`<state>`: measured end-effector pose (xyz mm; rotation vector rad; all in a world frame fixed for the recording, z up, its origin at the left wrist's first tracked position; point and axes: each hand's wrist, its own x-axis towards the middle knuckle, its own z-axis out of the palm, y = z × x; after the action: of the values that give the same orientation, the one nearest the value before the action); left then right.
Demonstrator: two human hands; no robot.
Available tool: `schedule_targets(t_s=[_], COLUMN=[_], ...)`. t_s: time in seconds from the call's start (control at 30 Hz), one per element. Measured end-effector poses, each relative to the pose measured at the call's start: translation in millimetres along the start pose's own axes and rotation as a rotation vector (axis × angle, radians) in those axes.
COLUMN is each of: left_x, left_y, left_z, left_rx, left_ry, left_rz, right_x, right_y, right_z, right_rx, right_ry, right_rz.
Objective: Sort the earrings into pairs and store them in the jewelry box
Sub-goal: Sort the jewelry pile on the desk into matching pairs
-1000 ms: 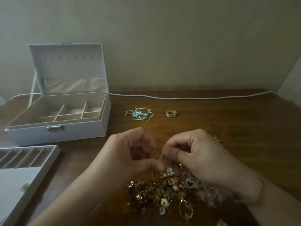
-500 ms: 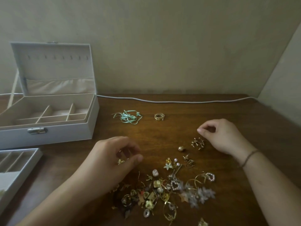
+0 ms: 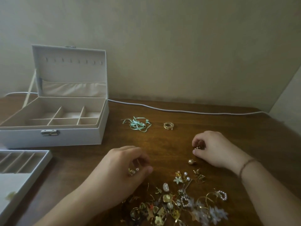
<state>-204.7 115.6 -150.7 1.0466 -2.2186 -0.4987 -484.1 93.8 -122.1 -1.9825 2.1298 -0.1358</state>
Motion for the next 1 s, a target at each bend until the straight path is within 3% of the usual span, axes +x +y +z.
schedule_targets(t_s=[0.27, 0.37, 0.47, 0.57, 0.67, 0.77, 1.0], left_x=[1.7, 4.3, 6.5, 9.8, 13.4, 12.5, 24.0], left_y=[-7.4, -17.7, -32.5, -42.4, -41.4, -34.1, -15.2], left_z=[-1.2, -6.5, -14.8, -17.0, -14.3, -7.8, 12.9], left_rx=[0.121, 0.189, 0.230, 0.221, 0.186, 0.163, 0.366], left_ry=[0.097, 0.139, 0.178, 0.161, 0.089, -0.025, 0.082], left_rz=[-0.092, -0.154, -0.240, -0.312, -0.304, -0.266, -0.138], right_x=[84.1, 85.4, 57.5, 5.0, -35.2, -45.0, -49.0], right_y=[-4.0, 1.6, 0.2, -9.8, -21.5, -22.3, -22.6], right_z=[4.4, 5.2, -1.3, -8.6, -1.8, 8.9, 14.3], right_rx=[0.019, 0.038, 0.008, 0.032, -0.094, -0.102, -0.112], right_ry=[0.184, 0.177, 0.280, 0.112, -0.065, 0.022, 0.154], right_rz=[0.050, 0.065, -0.030, -0.166, -0.166, -0.157, -0.215])
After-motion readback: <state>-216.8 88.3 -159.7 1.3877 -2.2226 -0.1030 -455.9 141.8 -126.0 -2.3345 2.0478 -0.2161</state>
